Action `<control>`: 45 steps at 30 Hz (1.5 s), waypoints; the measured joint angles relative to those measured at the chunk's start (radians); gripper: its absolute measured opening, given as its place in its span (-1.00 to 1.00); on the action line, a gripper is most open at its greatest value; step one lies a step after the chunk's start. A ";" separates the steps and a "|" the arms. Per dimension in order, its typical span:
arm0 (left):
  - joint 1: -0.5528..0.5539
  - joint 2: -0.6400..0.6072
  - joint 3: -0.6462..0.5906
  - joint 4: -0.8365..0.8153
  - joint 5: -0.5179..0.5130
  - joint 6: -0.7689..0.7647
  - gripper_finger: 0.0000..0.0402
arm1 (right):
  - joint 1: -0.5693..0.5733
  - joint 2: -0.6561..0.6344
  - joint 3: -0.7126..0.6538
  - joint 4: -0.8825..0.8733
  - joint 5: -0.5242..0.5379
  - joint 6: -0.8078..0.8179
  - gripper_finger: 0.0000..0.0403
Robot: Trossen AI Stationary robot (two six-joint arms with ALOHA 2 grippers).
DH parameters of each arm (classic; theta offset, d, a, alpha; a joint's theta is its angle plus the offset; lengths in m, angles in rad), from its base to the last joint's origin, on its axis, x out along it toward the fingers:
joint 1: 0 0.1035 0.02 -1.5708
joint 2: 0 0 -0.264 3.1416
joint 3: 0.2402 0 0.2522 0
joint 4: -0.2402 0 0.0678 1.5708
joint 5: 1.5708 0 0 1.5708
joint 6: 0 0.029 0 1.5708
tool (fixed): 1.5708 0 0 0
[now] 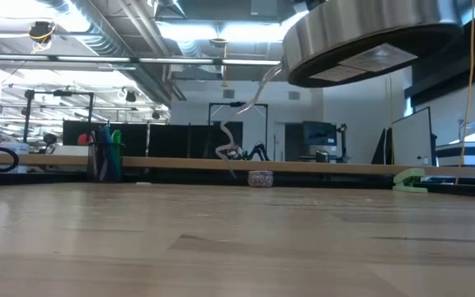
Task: Screw lightbulb
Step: Insert the lightbulb into the silver lamp
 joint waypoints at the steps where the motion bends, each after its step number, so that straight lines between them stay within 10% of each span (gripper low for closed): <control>1: 0.000 -0.005 -0.001 -0.004 -0.016 -0.004 0.19 | 0.000 0.000 0.000 0.000 0.017 0.000 -0.21; 11: -0.012 -0.134 -0.007 -0.187 -0.272 -0.042 0.64 | -0.026 -0.012 0.015 0.098 0.267 -0.016 -0.21; 23: -0.136 -0.230 -0.003 -0.330 -1.076 -0.115 0.67 | -0.167 -0.004 0.005 0.021 0.766 0.010 -0.21; 31: -0.156 -0.126 -0.004 -0.129 -1.369 -0.055 0.67 | -0.331 -0.004 -0.002 0.009 0.808 0.047 -0.21; 45: -0.014 -0.012 -0.001 0.189 -1.430 -0.051 0.67 | -0.354 -0.003 -0.003 0.019 0.803 0.026 -0.21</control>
